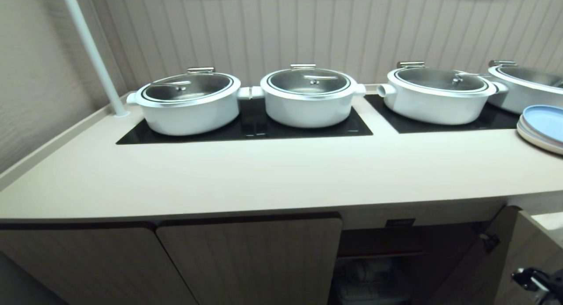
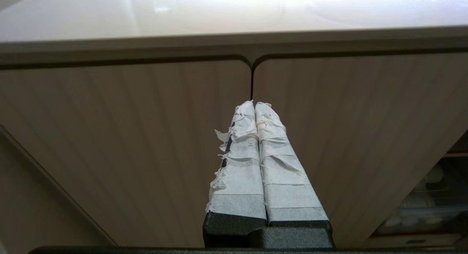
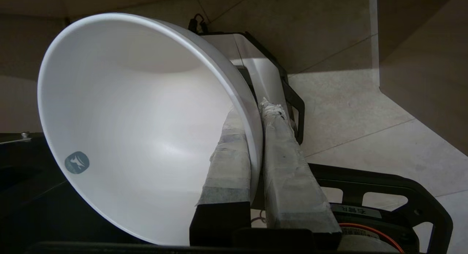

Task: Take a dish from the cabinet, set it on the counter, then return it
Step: Put it back into the cabinet

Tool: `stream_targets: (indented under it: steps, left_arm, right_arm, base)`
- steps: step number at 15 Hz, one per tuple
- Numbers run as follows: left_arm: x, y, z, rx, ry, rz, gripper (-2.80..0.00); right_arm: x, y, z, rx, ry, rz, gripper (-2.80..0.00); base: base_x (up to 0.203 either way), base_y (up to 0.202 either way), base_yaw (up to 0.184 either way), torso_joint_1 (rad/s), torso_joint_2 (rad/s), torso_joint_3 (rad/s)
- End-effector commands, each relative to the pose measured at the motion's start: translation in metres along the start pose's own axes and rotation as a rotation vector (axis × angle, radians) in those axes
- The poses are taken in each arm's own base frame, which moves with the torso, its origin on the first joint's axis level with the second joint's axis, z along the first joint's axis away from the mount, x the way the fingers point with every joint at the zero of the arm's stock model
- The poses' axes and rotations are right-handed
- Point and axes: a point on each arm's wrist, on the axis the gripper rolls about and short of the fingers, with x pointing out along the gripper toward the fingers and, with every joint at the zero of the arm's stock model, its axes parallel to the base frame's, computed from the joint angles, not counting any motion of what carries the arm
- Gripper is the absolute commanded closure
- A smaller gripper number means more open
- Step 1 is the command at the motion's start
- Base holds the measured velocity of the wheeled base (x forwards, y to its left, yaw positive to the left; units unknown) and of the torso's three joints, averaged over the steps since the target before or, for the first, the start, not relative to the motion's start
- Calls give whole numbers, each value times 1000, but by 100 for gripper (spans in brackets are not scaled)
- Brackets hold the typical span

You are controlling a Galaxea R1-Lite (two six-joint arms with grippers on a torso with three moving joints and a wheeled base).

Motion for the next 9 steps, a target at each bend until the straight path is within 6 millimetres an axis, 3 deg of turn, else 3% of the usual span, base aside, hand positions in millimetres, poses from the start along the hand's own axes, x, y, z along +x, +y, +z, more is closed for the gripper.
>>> stream_targets:
  steps: [1, 9]
  left_arm:
    - [0, 0, 0, 0, 0, 2, 0]
    - [0, 0, 0, 0, 0, 1, 0]
  right_arm:
    - [0, 0, 0, 2, -1, -1, 0]
    - [0, 0, 0, 5, -1, -3, 0]
  base:
    - [0, 0, 0, -232, 505, 261]
    - [0, 0, 0, -239, 539, 294]
